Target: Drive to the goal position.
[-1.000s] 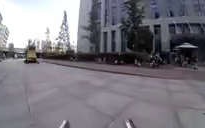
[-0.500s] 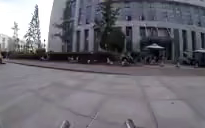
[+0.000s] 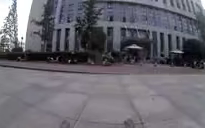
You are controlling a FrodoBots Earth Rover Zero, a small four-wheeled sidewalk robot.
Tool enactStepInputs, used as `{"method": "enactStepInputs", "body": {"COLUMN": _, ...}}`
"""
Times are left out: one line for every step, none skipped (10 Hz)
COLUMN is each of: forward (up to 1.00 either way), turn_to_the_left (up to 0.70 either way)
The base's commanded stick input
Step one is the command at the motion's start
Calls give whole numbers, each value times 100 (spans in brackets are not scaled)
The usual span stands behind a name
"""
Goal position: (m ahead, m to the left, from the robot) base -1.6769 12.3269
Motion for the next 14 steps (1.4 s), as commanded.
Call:
{"method": "enactStepInputs", "body": {"forward": 70, "turn_to_the_left": 0}}
{"method": "enactStepInputs", "body": {"forward": 70, "turn_to_the_left": 0}}
{"method": "enactStepInputs", "body": {"forward": 70, "turn_to_the_left": -7}}
{"method": "enactStepInputs", "body": {"forward": 70, "turn_to_the_left": -14}}
{"method": "enactStepInputs", "body": {"forward": 70, "turn_to_the_left": -14}}
{"method": "enactStepInputs", "body": {"forward": 70, "turn_to_the_left": -14}}
{"method": "enactStepInputs", "body": {"forward": 70, "turn_to_the_left": -14}}
{"method": "enactStepInputs", "body": {"forward": 70, "turn_to_the_left": -14}}
{"method": "enactStepInputs", "body": {"forward": 70, "turn_to_the_left": -14}}
{"method": "enactStepInputs", "body": {"forward": 70, "turn_to_the_left": -14}}
{"method": "enactStepInputs", "body": {"forward": 70, "turn_to_the_left": -14}}
{"method": "enactStepInputs", "body": {"forward": 70, "turn_to_the_left": -14}}
{"method": "enactStepInputs", "body": {"forward": 70, "turn_to_the_left": -14}}
{"method": "enactStepInputs", "body": {"forward": 70, "turn_to_the_left": -14}}
